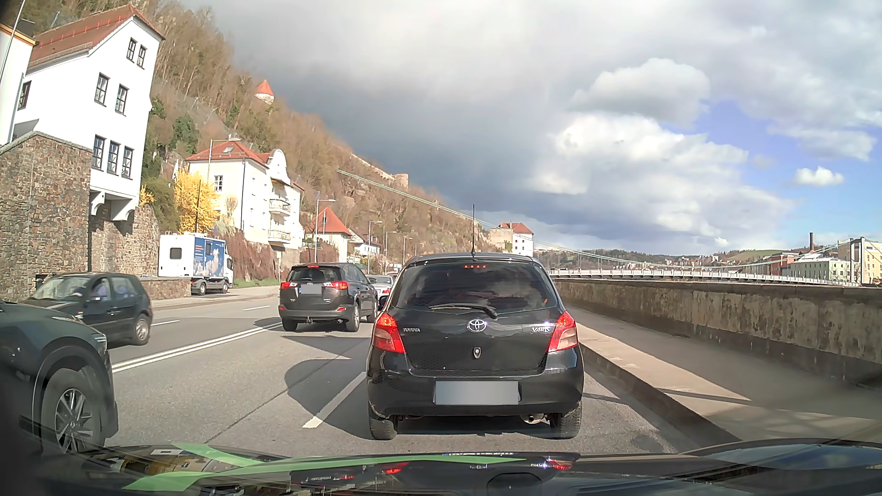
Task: Follow the waypoints while adhering to traffic rules and regulations
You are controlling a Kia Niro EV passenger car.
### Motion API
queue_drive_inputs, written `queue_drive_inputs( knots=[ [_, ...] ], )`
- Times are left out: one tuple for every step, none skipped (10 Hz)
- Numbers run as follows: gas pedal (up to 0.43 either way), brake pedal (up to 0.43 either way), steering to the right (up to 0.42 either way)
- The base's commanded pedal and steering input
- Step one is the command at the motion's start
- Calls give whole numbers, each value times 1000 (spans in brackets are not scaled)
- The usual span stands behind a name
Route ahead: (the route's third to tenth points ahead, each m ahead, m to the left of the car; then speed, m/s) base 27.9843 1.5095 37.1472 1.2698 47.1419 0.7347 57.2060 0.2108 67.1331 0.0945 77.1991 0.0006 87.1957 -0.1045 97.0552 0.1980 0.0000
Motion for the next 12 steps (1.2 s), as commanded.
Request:
queue_drive_inputs(
  knots=[
    [0,341,-3],
    [0,341,-3],
    [0,341,-3],
    [0,341,-3],
    [0,341,-3],
    [0,348,-3],
    [0,341,-3],
    [0,341,-3],
    [0,348,-3],
    [0,341,-3],
    [0,348,-3],
    [0,348,-3]
  ],
)
